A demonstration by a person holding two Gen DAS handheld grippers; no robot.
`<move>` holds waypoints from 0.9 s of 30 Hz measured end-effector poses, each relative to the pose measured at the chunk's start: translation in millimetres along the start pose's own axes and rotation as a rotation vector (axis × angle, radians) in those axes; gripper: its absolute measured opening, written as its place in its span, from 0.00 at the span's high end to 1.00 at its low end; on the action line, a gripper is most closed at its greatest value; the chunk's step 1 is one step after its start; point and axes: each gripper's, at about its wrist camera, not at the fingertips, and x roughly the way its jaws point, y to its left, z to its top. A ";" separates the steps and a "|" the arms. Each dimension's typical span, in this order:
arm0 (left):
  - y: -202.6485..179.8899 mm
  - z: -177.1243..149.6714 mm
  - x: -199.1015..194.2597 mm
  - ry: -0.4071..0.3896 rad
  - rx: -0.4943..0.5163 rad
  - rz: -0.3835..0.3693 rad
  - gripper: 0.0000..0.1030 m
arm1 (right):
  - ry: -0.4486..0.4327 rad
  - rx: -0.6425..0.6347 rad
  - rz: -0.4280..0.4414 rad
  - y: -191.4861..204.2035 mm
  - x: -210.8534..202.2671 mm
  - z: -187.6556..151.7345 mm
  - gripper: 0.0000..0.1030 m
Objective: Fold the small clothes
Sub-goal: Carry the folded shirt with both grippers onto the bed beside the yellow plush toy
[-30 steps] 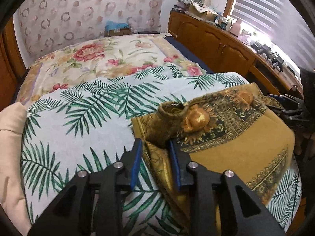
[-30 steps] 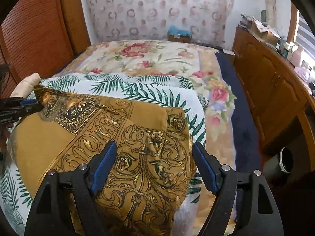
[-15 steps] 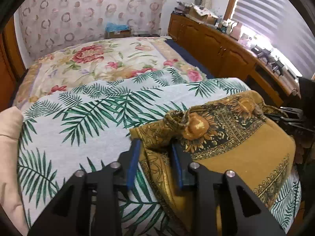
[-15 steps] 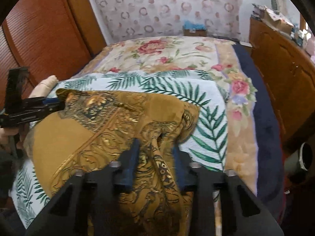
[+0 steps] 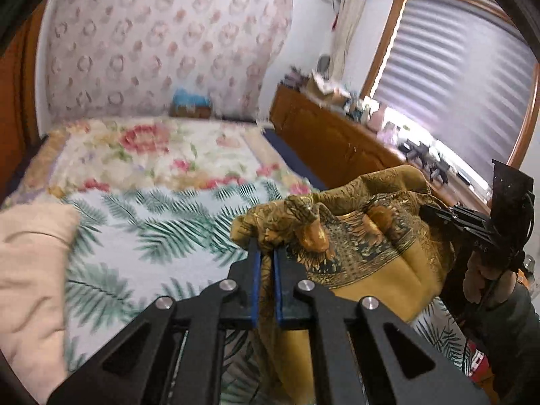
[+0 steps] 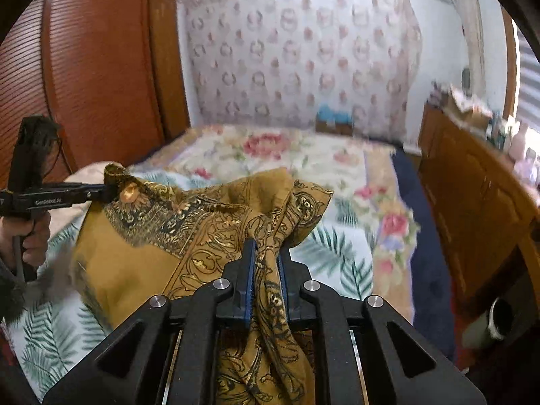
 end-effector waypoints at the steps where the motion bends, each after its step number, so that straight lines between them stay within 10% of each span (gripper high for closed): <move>1: 2.5 0.5 -12.5 -0.021 -0.004 0.005 0.97 | -0.017 -0.007 0.008 5.5 -3.8 5.5 0.91; 14: 108.4 -37.1 -175.9 -0.208 -0.094 0.250 0.97 | -0.131 -0.203 0.212 148.6 29.8 96.6 0.92; 27: 211.9 -123.8 -201.9 -0.217 -0.326 0.406 0.97 | -0.053 -0.488 0.367 356.8 176.4 178.6 0.92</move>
